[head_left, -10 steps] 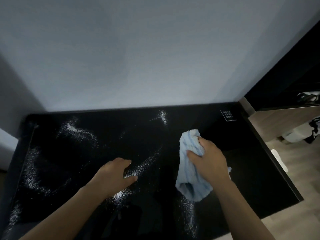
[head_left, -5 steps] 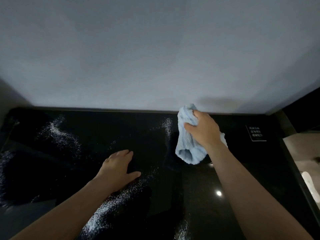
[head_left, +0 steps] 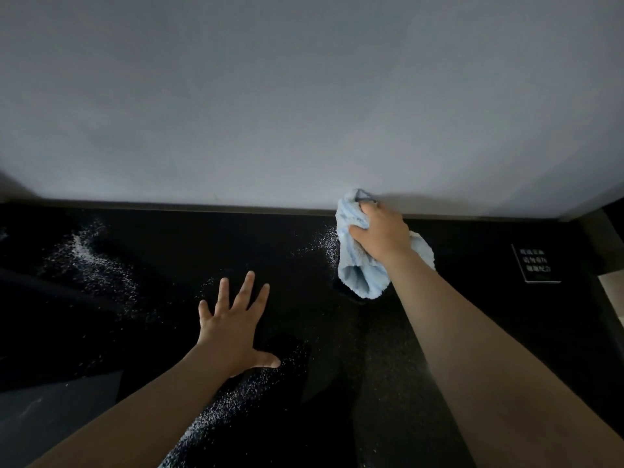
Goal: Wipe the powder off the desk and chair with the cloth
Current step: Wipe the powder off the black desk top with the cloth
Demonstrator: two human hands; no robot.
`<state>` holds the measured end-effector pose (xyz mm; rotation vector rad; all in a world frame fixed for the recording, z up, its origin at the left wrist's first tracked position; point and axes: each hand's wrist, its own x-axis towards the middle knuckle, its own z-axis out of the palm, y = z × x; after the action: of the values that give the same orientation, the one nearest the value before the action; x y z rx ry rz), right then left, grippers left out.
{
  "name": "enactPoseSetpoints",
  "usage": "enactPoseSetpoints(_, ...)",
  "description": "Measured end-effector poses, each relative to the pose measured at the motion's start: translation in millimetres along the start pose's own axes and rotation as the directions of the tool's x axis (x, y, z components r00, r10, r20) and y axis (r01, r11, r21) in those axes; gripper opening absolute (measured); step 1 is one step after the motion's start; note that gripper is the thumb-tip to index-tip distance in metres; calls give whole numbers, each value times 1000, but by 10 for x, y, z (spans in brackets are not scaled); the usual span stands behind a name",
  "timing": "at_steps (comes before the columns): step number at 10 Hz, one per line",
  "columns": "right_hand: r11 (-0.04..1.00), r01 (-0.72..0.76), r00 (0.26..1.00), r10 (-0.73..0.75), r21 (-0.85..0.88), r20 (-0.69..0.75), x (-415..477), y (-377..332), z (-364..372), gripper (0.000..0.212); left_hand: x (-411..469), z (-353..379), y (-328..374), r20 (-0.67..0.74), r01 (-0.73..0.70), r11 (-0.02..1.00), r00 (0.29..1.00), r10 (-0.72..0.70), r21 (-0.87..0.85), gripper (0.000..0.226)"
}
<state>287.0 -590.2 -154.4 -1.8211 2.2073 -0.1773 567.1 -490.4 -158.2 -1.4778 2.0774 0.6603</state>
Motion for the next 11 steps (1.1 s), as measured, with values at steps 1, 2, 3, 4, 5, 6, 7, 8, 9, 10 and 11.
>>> enactPoseSetpoints(1,1000,-4,999,4,19,41,27,51,92,54,32,49,9,-7,13,1000,1000,-13,11,134)
enactPoseSetpoints(2,1000,6,1000,-7,16,24,8,86,153,56,51,70,3,-10,19,1000,1000,-19,9,136)
enactPoseSetpoints(3,1000,5,1000,-5,10,10,6,88,173,57,66,75,0,-5,21,1000,1000,-21,-2,136)
enactPoseSetpoints(4,1000,10,1000,-10,6,6,-12,95,181,58,70,82,-3,-1,23,1000,1000,-23,-16,136)
enactPoseSetpoints(5,1000,20,1000,-20,2,-2,-65,110,195,58,73,95,-11,-4,20,1000,1000,-20,-24,136)
enactPoseSetpoints(6,999,34,999,-34,-7,-4,-145,127,203,56,74,97,-16,-6,17,999,1000,-17,-31,136)
enactPoseSetpoints(7,999,45,999,-45,-13,-16,-248,143,215,54,82,94,-15,-4,18,999,1000,-18,-30,136)
enactPoseSetpoints(8,999,42,999,-42,-17,-23,-358,156,236,54,84,98,-15,-4,19,999,1000,-20,-28,136)
enactPoseSetpoints(9,999,33,999,-33,-12,-26,-458,168,257,55,81,97,-13,-5,21,1000,1000,-21,-23,136)
enactPoseSetpoints(10,1000,24,999,-24,-11,-28,-551,180,272,55,84,89,-8,-8,22,1000,1000,-22,-15,136)
enactPoseSetpoints(11,1000,26,999,-26,-14,-36,-657,189,292,54,77,83,-5,-7,23,1000,1000,-23,-5,135)
